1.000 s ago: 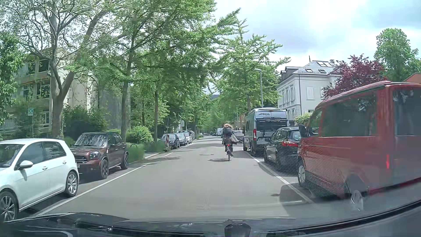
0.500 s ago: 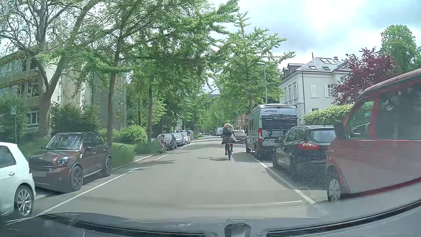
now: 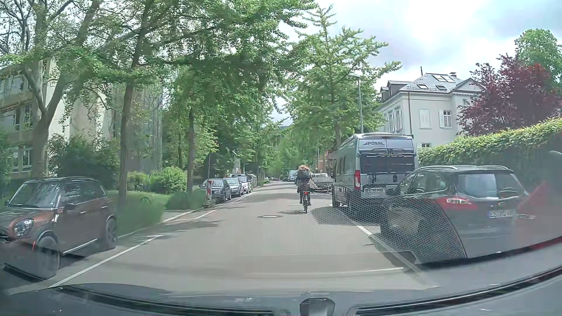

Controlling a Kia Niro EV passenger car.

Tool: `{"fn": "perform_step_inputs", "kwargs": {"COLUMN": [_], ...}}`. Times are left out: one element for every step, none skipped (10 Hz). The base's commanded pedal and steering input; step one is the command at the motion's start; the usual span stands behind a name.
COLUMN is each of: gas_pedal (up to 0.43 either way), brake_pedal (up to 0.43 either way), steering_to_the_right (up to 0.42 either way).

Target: Follow the waypoints while adhering to traffic rules and regulations

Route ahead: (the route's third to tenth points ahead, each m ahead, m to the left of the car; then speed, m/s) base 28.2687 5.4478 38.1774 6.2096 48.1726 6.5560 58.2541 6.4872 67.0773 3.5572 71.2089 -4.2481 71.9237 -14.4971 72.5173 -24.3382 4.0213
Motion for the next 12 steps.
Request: {"fn": "perform_step_inputs", "kwargs": {"gas_pedal": [0.028, 0.028, 0.028, 0.028, 0.028, 0.028, 0.028, 0.028, 0.028, 0.028, 0.028, 0.028], "brake_pedal": [0.000, 0.000, 0.000, 0.000, 0.000, 0.000, 0.000, 0.000, 0.000, 0.000, 0.000, 0.000], "steering_to_the_right": [0.001, 0.000, 0.000, 0.000, 0.000, 0.000, 0.000, 0.000, 0.000, 0.000, 0.000, 0.000]}}
